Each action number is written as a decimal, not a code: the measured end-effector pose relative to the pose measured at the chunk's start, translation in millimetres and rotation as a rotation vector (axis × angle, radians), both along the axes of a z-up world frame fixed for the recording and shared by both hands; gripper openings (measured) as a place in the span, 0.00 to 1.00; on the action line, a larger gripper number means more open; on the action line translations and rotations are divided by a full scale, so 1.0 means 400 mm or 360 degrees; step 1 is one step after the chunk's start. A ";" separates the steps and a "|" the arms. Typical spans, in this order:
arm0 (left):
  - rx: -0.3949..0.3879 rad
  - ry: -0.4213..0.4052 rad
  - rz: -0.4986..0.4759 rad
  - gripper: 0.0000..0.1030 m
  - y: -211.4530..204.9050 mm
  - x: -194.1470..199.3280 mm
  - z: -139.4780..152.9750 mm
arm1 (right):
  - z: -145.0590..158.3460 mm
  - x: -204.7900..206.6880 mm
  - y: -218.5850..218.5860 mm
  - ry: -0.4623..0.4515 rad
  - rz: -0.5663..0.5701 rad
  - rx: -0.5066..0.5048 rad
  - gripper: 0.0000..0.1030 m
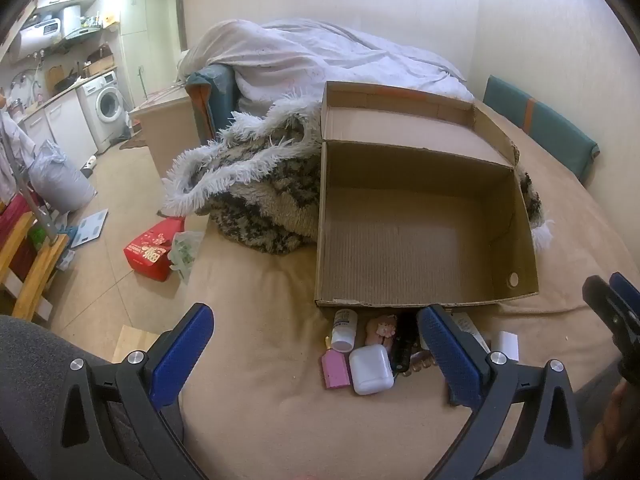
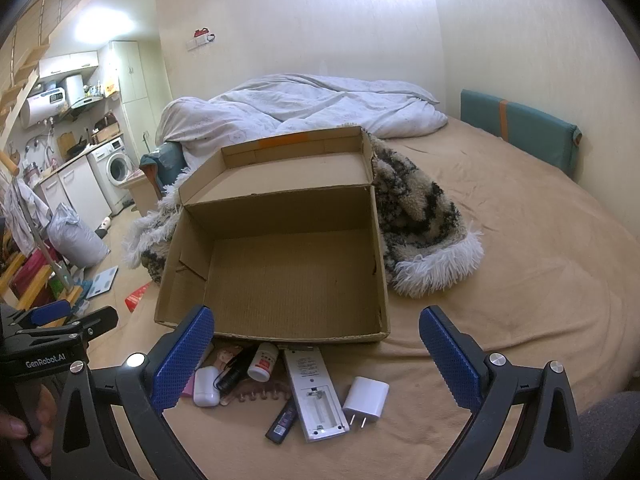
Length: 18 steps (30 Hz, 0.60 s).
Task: Organize rigid objects
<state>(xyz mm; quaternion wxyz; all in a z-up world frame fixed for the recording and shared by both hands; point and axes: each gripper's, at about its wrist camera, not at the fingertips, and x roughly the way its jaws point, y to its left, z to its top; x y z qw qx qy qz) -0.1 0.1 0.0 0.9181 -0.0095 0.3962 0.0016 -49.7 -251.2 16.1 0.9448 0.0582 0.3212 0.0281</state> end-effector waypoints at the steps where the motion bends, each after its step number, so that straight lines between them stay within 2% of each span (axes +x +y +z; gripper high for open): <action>1: -0.0005 0.0002 -0.0001 1.00 0.000 0.000 0.000 | 0.000 0.000 0.000 0.0001 0.0000 -0.0001 1.00; 18: 0.0010 0.0000 0.0005 1.00 -0.001 0.007 0.007 | -0.001 0.000 0.012 0.0013 0.0035 0.0007 1.00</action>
